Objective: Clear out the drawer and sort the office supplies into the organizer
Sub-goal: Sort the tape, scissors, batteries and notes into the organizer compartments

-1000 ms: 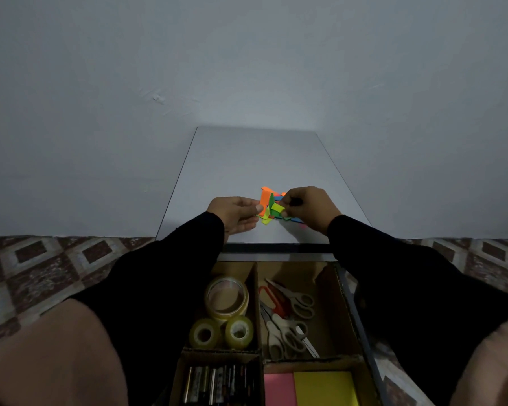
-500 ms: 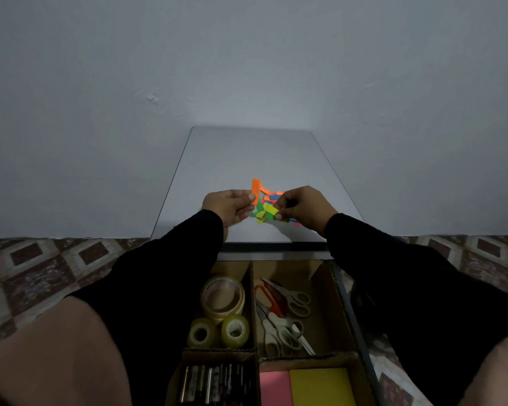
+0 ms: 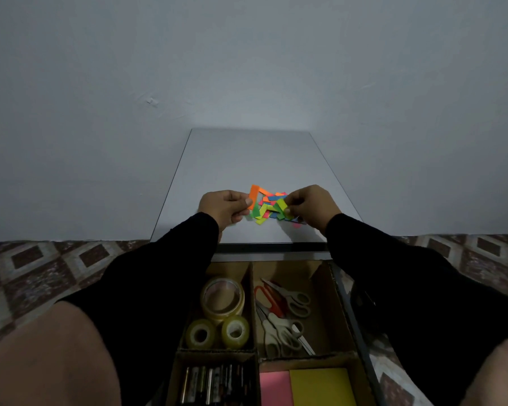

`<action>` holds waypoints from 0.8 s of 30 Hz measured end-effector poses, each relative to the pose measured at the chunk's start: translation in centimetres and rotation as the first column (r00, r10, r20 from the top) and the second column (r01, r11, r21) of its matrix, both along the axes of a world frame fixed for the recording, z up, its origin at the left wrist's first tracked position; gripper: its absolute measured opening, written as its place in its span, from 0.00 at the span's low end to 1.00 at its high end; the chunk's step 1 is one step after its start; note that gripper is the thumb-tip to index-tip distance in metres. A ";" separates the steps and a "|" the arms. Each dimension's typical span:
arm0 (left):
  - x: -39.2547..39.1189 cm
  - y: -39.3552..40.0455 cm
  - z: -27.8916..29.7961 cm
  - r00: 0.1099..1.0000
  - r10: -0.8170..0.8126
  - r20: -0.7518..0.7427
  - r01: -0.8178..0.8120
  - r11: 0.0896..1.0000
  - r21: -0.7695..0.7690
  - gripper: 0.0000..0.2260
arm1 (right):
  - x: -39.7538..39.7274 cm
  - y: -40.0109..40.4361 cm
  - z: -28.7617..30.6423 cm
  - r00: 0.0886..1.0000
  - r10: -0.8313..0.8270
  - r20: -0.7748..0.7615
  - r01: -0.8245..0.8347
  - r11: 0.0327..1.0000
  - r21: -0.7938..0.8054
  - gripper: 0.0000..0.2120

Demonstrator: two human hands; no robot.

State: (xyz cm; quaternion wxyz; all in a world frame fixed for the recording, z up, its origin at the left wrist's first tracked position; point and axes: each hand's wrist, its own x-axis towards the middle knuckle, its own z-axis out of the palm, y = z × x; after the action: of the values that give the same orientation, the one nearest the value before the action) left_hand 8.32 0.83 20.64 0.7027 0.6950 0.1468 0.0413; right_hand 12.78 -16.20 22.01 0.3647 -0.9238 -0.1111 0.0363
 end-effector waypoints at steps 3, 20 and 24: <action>-0.2 1.0 -0.1 1.000 0.028 -0.005 -0.028 1.000 -0.003 0.08 | -0.5 0.7 0.1 0.974 0.176 0.142 -0.116 0.929 -0.352 0.10; -0.6 2.2 -0.5 1.000 0.023 -0.005 -0.023 1.000 -0.013 0.08 | -1.2 2.1 -0.2 0.937 0.286 0.202 -0.123 0.808 -0.576 0.05; -0.7 2.2 -0.7 1.000 0.012 -0.011 -0.012 1.000 -0.016 0.09 | -1.1 2.0 -0.1 0.937 0.269 0.223 -0.110 0.833 -0.543 0.06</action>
State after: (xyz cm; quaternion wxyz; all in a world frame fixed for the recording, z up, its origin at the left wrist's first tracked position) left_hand 7.57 3.07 19.97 0.7073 0.6885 0.1552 0.0407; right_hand 11.73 -14.16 21.91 0.0744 -0.9670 -0.2414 -0.0345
